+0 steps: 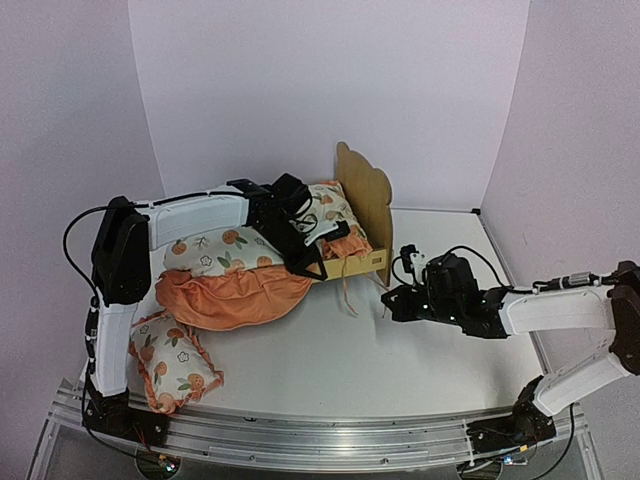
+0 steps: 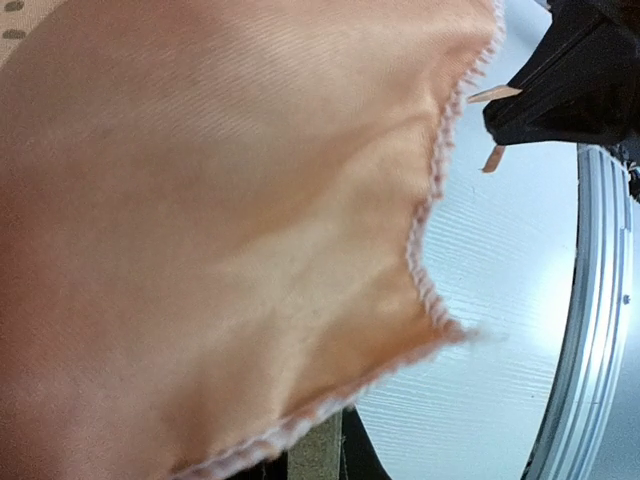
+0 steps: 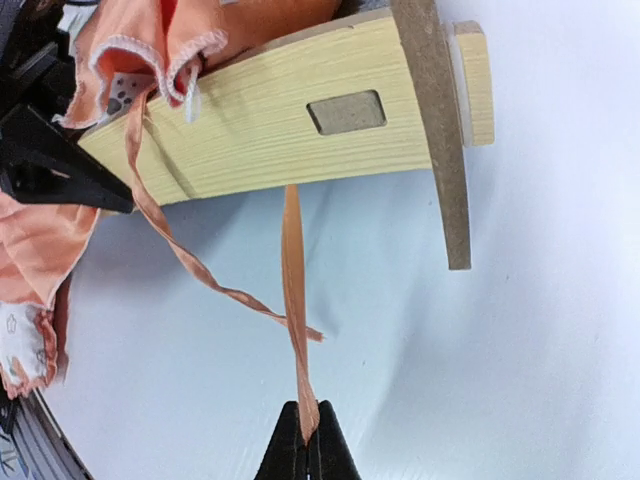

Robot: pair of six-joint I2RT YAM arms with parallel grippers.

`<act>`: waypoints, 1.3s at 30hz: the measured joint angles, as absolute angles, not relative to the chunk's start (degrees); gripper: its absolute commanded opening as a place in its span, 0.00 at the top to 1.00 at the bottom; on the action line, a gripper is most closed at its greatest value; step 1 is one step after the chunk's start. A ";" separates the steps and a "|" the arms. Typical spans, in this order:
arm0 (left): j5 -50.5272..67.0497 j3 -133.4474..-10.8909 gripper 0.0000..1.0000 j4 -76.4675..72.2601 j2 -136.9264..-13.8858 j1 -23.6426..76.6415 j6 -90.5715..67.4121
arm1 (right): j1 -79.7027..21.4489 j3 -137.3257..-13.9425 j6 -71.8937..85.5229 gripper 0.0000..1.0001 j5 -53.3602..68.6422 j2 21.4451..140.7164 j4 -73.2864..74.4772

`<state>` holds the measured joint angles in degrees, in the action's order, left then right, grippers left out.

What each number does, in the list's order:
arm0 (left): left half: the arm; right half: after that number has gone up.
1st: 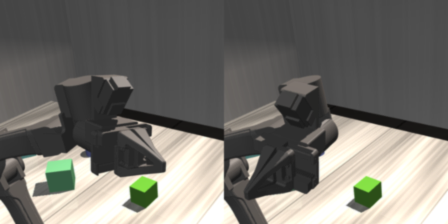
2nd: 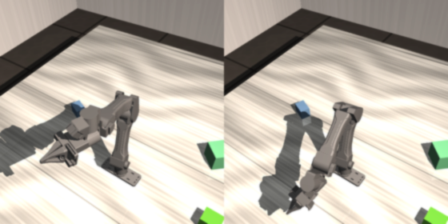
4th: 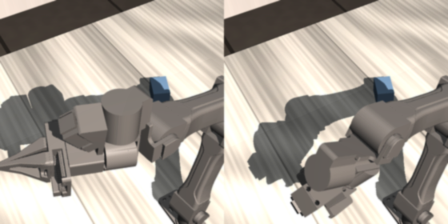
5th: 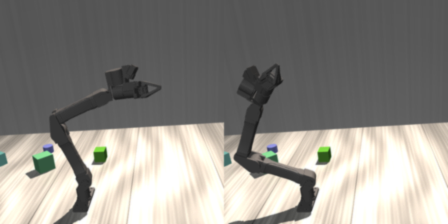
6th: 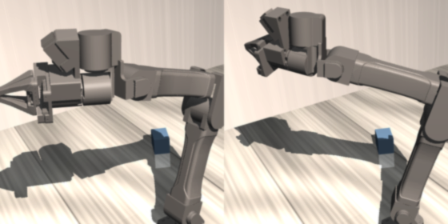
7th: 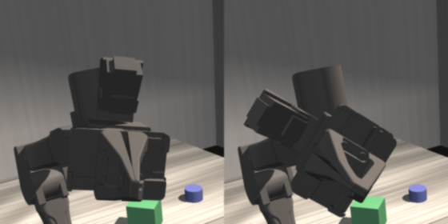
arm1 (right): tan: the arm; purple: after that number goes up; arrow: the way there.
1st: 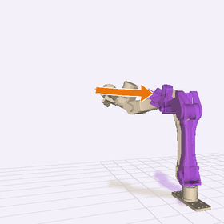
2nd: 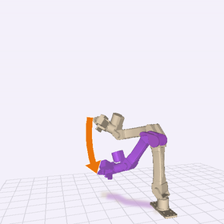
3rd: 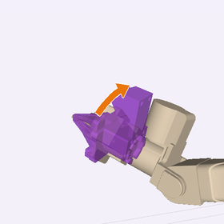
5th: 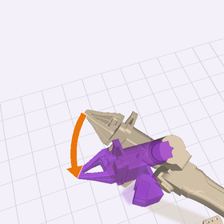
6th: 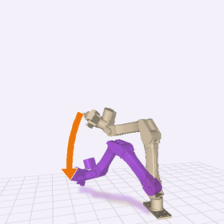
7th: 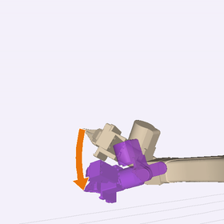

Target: Set up the pet bed

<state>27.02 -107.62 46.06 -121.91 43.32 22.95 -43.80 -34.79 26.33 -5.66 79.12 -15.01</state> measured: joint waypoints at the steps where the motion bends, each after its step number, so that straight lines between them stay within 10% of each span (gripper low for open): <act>1: 26.90 -105.82 1.00 44.59 -121.62 43.37 23.53 | -43.74 -35.04 26.05 1.00 -4.43 78.85 -13.22; 10: 23.79 -96.12 0.97 32.14 -121.66 43.99 27.22 | -43.10 -41.57 27.41 1.00 6.19 86.51 -5.68; 30: 27.40 -79.39 0.05 13.92 -109.75 41.48 37.27 | -44.69 -46.24 44.02 1.00 13.76 95.68 -9.09; 39: 31.17 -69.19 0.30 4.93 -94.01 43.63 28.61 | -45.73 -46.24 51.51 1.00 13.47 96.85 -10.78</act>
<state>31.17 -69.19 4.93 -94.01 43.63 28.61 -45.73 -46.24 51.51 13.47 96.85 -10.78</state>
